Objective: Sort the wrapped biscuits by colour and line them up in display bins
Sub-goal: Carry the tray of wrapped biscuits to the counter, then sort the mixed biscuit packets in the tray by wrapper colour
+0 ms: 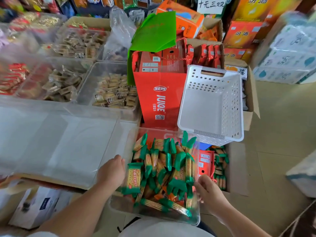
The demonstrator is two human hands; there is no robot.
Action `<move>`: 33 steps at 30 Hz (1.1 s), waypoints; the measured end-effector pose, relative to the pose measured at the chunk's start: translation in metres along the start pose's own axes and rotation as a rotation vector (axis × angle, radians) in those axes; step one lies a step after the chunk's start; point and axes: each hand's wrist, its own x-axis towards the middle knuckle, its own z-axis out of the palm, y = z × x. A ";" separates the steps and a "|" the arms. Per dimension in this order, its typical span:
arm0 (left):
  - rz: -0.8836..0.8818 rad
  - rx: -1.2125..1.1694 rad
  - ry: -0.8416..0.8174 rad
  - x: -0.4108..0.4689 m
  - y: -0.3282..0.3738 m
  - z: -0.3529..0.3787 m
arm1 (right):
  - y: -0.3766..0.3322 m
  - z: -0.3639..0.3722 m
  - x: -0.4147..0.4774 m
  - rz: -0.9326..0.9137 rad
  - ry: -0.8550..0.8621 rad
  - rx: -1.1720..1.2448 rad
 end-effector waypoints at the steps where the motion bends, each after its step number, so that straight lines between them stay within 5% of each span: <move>1: -0.009 -0.013 -0.002 0.000 0.001 0.000 | -0.002 -0.001 0.000 0.005 -0.015 0.009; 6: -0.031 -0.058 0.072 -0.009 0.003 -0.006 | -0.003 -0.008 0.001 0.003 -0.062 -0.018; 9: 0.176 0.005 0.204 -0.027 0.012 -0.006 | -0.001 -0.011 0.004 -0.028 -0.025 -0.114; 12: 0.386 0.093 0.040 -0.038 0.020 0.007 | 0.000 -0.010 0.004 -0.070 0.014 -0.133; 17: 0.384 0.260 -0.136 -0.029 0.034 0.016 | 0.006 -0.010 0.005 -0.082 -0.007 -0.087; 20: 0.311 0.174 -0.227 -0.019 0.034 0.014 | 0.007 -0.011 0.007 -0.093 0.039 -0.079; 27: 0.306 -0.113 -0.217 -0.007 0.016 0.002 | -0.027 0.012 -0.002 -0.430 0.547 -0.275; 33: 0.368 -0.374 -0.170 0.008 -0.014 -0.017 | -0.076 0.055 0.017 -0.328 0.373 -0.522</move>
